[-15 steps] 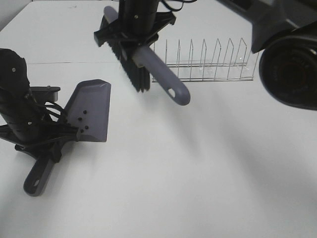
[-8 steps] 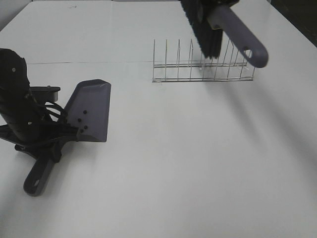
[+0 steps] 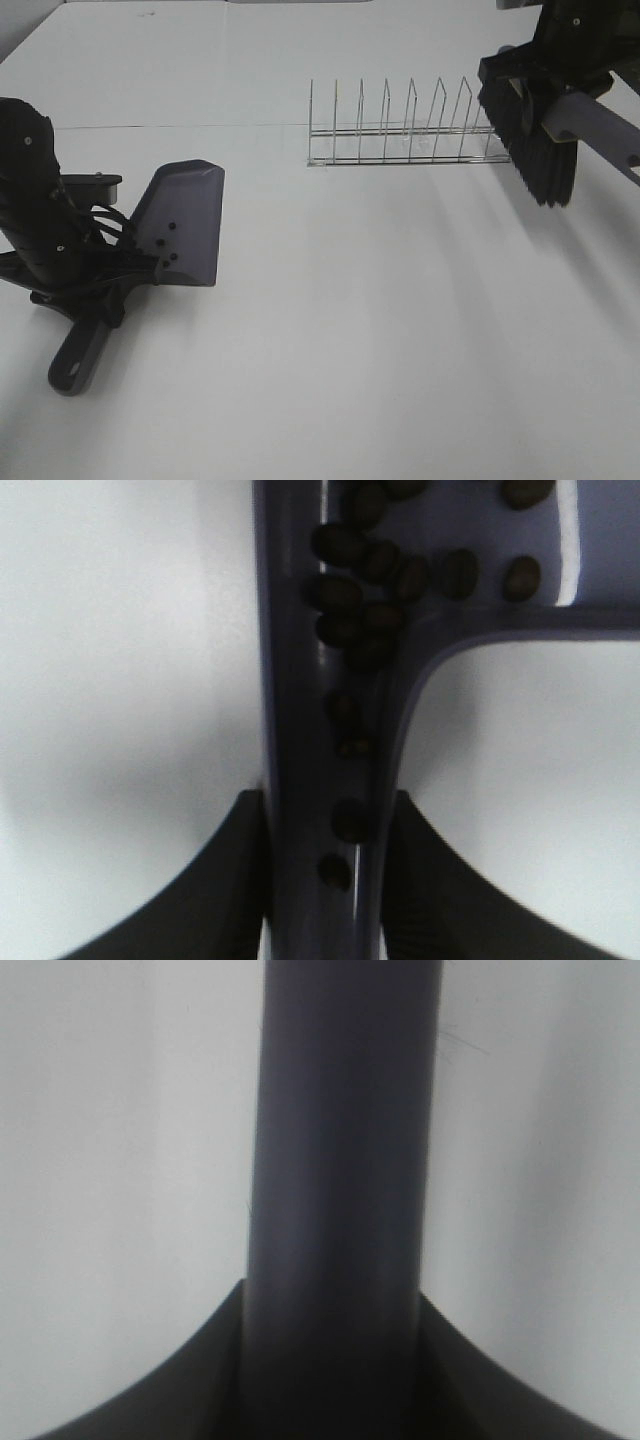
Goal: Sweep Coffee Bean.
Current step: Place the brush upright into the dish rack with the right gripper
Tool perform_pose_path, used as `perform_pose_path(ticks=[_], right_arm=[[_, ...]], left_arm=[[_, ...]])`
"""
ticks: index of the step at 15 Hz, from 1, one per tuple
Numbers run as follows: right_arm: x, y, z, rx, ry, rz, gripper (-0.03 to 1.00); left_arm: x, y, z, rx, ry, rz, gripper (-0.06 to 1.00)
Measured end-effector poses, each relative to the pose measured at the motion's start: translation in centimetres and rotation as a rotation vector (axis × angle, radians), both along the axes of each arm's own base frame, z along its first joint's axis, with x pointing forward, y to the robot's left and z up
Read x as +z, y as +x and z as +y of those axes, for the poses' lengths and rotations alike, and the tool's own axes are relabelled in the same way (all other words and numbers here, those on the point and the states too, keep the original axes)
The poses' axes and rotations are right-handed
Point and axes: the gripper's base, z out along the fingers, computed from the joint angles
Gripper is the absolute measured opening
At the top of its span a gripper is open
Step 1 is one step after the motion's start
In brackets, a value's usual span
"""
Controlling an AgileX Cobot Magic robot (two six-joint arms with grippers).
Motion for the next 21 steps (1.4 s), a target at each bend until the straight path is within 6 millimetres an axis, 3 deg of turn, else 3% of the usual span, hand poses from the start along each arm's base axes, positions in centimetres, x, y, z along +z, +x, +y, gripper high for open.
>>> perform_pose_path(ticks=[4,10,16,21], right_arm=[[-1.8,-0.8,-1.1,-0.026,-0.007,0.069,0.26],[-1.8,-0.1,-2.1,-0.043,-0.003,-0.005,0.26],[-5.9,1.0,-2.0,-0.038,-0.013,0.049,0.26],[-4.7,3.7,-1.9,-0.039,-0.008,-0.044,0.26]], left_arm=[[0.0,0.0,0.0,0.000,0.000,-0.001,0.26],[0.0,0.0,0.0,0.001,-0.001,-0.002,0.26],[0.0,0.0,0.0,0.001,-0.003,-0.002,0.26],[0.0,0.0,0.0,0.000,-0.003,-0.004,0.26]])
